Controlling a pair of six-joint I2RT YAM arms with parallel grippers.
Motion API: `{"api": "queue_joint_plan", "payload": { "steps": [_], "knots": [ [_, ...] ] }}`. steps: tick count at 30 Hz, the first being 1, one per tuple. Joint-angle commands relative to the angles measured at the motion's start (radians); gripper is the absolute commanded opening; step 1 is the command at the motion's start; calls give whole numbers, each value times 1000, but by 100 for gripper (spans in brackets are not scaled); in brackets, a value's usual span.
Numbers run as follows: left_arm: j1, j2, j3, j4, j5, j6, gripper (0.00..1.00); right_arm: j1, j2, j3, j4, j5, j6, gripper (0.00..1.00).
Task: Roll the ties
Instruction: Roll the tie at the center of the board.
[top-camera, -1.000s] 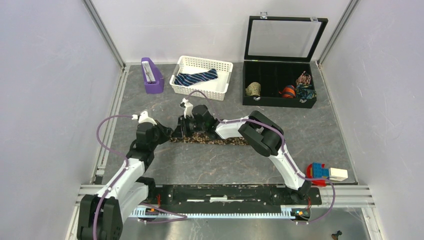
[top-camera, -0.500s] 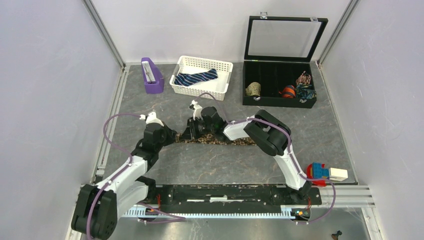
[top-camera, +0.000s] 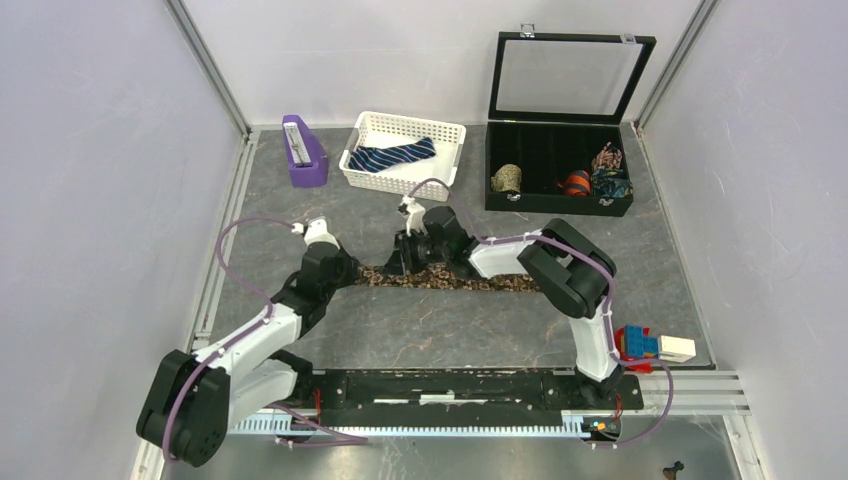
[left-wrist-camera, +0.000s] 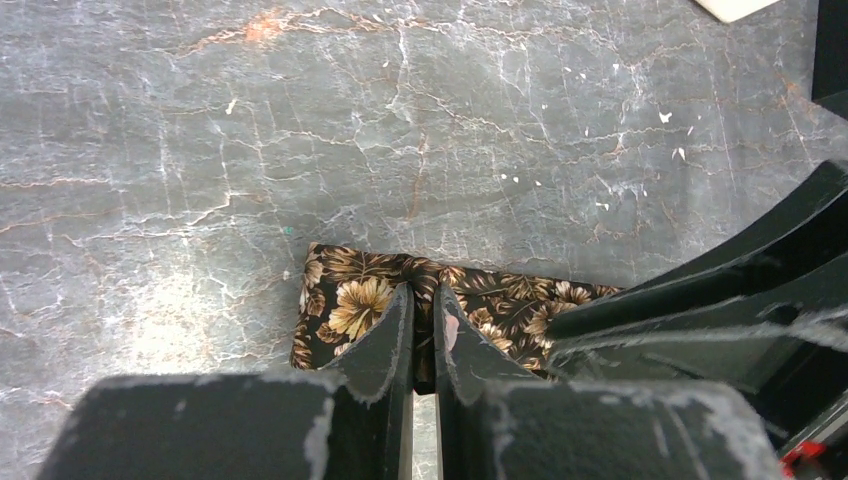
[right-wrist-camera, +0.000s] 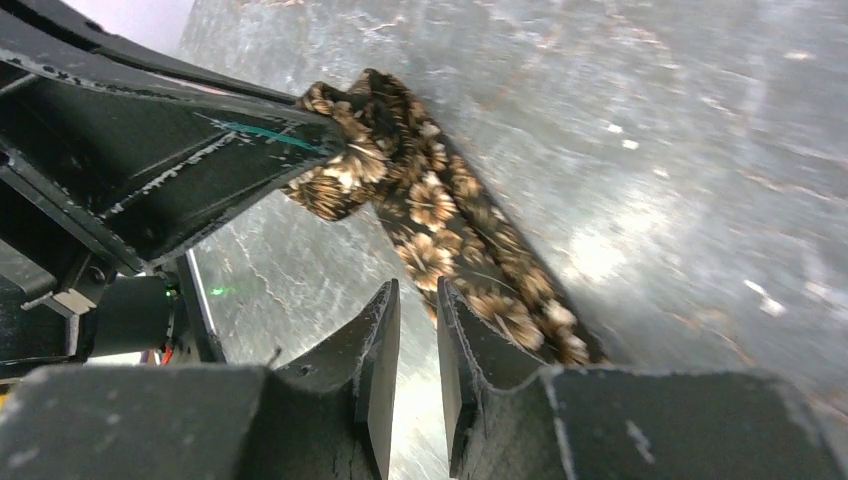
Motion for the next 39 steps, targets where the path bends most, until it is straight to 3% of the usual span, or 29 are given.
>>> {"api": "queue_joint_plan", "payload": {
  "steps": [1, 12, 21, 29, 36, 39],
  "knots": [
    [-46, 31, 48, 26, -78, 46, 2, -55, -84, -55, 7, 12, -41, 27],
    [-152, 129, 81, 46, -139, 21, 10, -110, -124, -131, 49, 2, -36, 27],
    [-184, 166, 86, 69, -146, -8, 38, -118, -132, -145, 65, -2, -31, 27],
    [-187, 168, 106, 74, -144, -33, 45, -117, -144, -157, 83, -6, -19, 27],
    [-189, 130, 128, 75, -90, -61, 56, -117, -164, -160, 80, -12, -15, 27],
    [-189, 92, 142, 26, -93, -57, 60, -117, -171, -164, 83, -14, -6, 32]
  ]
}}
